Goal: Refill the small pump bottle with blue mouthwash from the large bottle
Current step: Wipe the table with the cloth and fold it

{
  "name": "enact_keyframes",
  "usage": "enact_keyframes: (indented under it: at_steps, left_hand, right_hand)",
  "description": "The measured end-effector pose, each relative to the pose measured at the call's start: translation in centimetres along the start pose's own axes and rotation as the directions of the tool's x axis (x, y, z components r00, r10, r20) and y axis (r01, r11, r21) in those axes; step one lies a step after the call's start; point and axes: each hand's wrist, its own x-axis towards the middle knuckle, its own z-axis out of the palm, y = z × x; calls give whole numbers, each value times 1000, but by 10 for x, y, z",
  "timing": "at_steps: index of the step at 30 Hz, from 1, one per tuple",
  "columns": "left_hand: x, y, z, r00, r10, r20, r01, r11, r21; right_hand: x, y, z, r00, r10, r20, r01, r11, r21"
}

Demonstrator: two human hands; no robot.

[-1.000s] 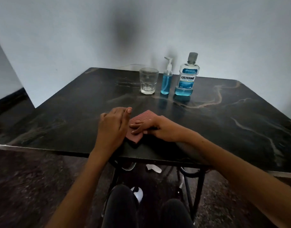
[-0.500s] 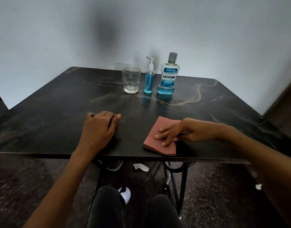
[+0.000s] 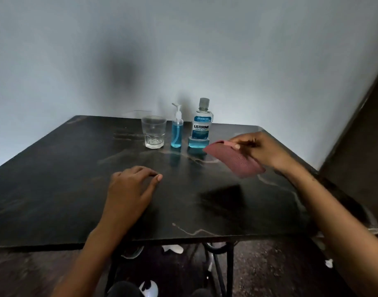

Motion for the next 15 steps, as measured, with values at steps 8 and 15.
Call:
enact_keyframes:
  at_steps: [8, 15]
  left_hand:
    - [40, 54, 15, 991, -50, -127, 14, 964, -267]
    - [59, 50, 13, 971, -126, -204, 101, 987, -128]
  right_hand:
    - [22, -51, 87, 884, 467, -1, -250, 475, 844]
    - [35, -83, 122, 865, 499, -46, -139, 328, 934]
